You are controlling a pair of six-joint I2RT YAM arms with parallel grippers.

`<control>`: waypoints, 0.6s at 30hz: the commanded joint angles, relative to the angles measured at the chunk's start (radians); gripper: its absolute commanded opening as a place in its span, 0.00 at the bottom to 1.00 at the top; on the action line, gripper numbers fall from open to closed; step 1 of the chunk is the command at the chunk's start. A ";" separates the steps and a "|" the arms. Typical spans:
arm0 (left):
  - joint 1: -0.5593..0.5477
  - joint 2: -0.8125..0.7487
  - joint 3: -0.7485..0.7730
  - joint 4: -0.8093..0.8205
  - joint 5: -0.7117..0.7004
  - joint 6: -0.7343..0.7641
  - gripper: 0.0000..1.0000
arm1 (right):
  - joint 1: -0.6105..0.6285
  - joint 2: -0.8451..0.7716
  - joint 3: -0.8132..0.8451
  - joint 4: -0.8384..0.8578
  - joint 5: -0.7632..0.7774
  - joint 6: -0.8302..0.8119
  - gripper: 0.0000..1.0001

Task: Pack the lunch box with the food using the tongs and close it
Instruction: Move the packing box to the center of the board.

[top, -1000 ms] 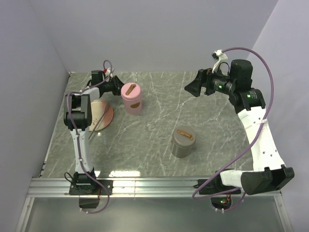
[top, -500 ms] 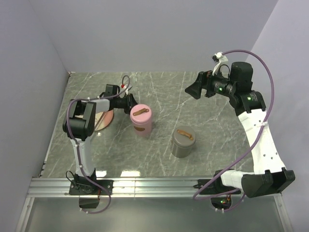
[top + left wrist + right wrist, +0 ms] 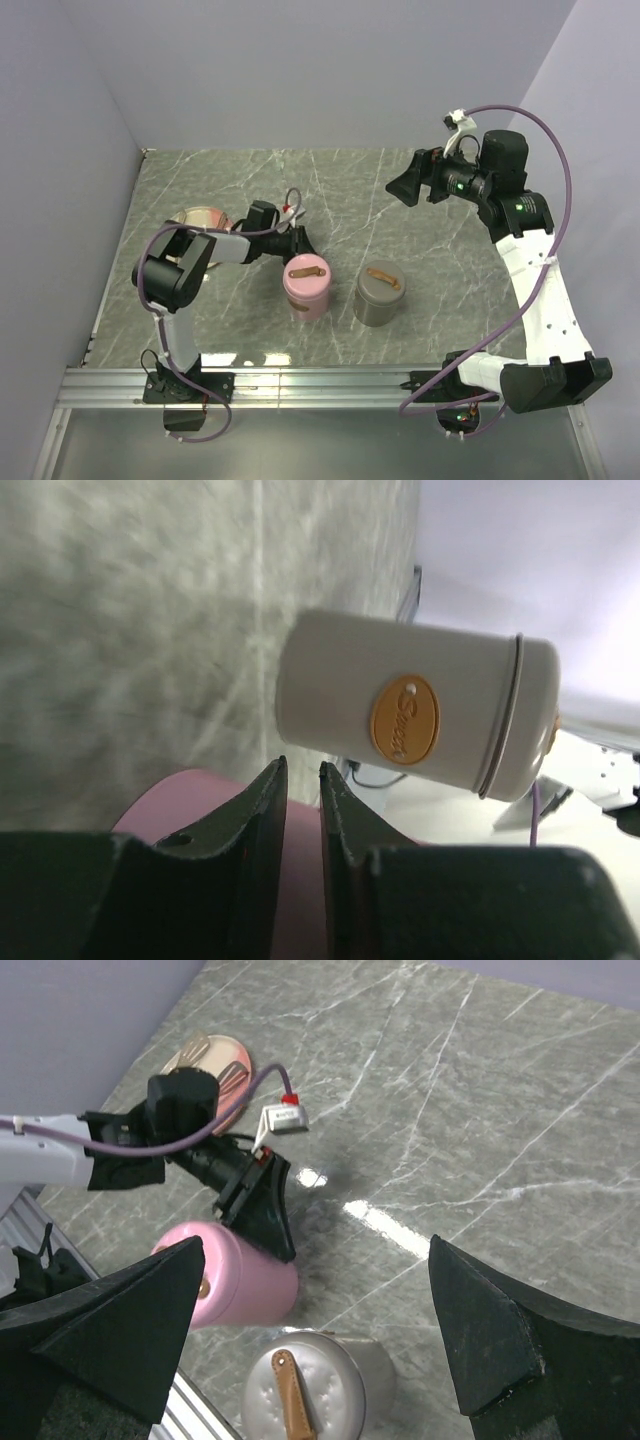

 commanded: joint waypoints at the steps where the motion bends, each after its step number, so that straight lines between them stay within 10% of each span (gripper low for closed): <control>1: -0.047 -0.020 0.001 0.117 0.013 -0.067 0.25 | -0.017 -0.040 -0.008 0.020 0.003 -0.008 1.00; 9: -0.019 -0.069 0.105 -0.026 -0.032 0.081 0.29 | -0.020 -0.032 -0.011 0.018 -0.002 -0.014 1.00; 18: 0.289 -0.166 0.384 -0.653 -0.053 0.774 0.40 | -0.022 -0.043 -0.026 0.018 0.010 -0.022 1.00</control>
